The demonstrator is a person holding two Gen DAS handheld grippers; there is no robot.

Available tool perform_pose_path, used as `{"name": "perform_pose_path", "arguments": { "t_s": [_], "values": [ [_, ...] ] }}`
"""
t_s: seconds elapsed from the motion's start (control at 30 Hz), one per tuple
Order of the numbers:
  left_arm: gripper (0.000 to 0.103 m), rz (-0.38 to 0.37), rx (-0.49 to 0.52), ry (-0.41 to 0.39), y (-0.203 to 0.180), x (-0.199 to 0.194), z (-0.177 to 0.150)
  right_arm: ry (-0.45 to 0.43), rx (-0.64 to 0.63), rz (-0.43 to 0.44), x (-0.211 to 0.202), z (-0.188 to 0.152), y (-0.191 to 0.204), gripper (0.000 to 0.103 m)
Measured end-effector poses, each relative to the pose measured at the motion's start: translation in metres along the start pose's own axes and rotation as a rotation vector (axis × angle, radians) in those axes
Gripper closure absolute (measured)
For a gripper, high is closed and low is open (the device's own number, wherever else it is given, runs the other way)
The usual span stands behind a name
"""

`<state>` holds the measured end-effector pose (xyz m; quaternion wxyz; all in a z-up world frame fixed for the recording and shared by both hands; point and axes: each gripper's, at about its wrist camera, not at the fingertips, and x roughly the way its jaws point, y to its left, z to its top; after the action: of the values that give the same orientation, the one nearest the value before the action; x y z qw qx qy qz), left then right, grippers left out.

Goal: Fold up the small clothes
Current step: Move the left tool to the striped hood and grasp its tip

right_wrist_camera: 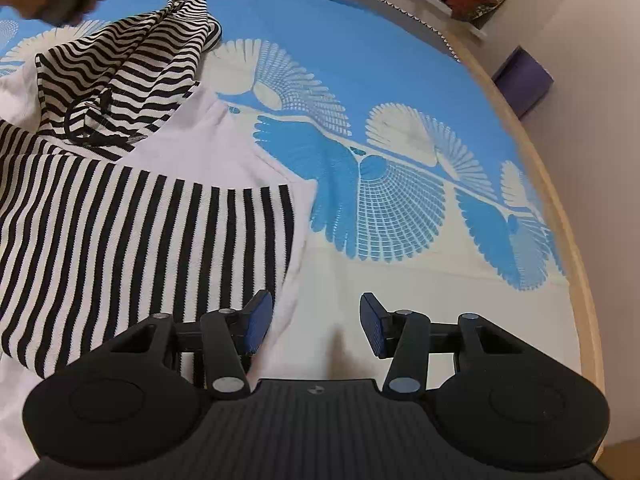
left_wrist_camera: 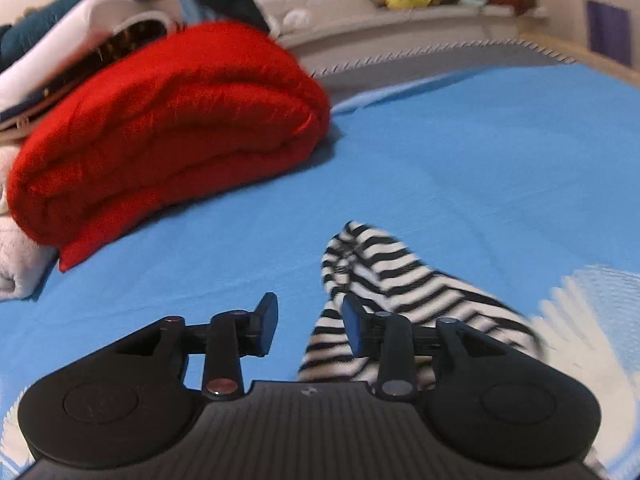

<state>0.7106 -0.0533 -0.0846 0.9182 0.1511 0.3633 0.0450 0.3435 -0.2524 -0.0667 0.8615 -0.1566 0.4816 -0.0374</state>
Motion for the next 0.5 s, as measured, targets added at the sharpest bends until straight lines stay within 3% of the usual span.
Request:
{"name": "perform_pose_path", "arguments": {
  "t_s": [0.13, 0.27, 0.37, 0.43, 0.5],
  "values": [
    [0.063, -0.009, -0.074, 0.055, 0.007, 0.037, 0.002, 0.013, -0.032, 0.005, 0.007, -0.002, 0.004, 0.053],
    [0.067, -0.034, -0.077, 0.089, 0.008, 0.05, 0.002, 0.02, -0.036, 0.002, 0.011, 0.001, 0.004, 0.053],
    [0.067, -0.023, -0.119, 0.024, 0.015, 0.042, 0.008, 0.013, -0.029, 0.005, 0.008, 0.002, 0.005, 0.053],
    [0.067, -0.057, -0.153, 0.007, 0.018, 0.038, 0.011, 0.01, -0.028, 0.012, 0.005, -0.001, 0.006, 0.053],
    [0.063, -0.137, -0.155, 0.057, 0.016, 0.045, 0.01, 0.013, -0.035, 0.013, 0.005, -0.004, 0.008, 0.053]
  ]
}}
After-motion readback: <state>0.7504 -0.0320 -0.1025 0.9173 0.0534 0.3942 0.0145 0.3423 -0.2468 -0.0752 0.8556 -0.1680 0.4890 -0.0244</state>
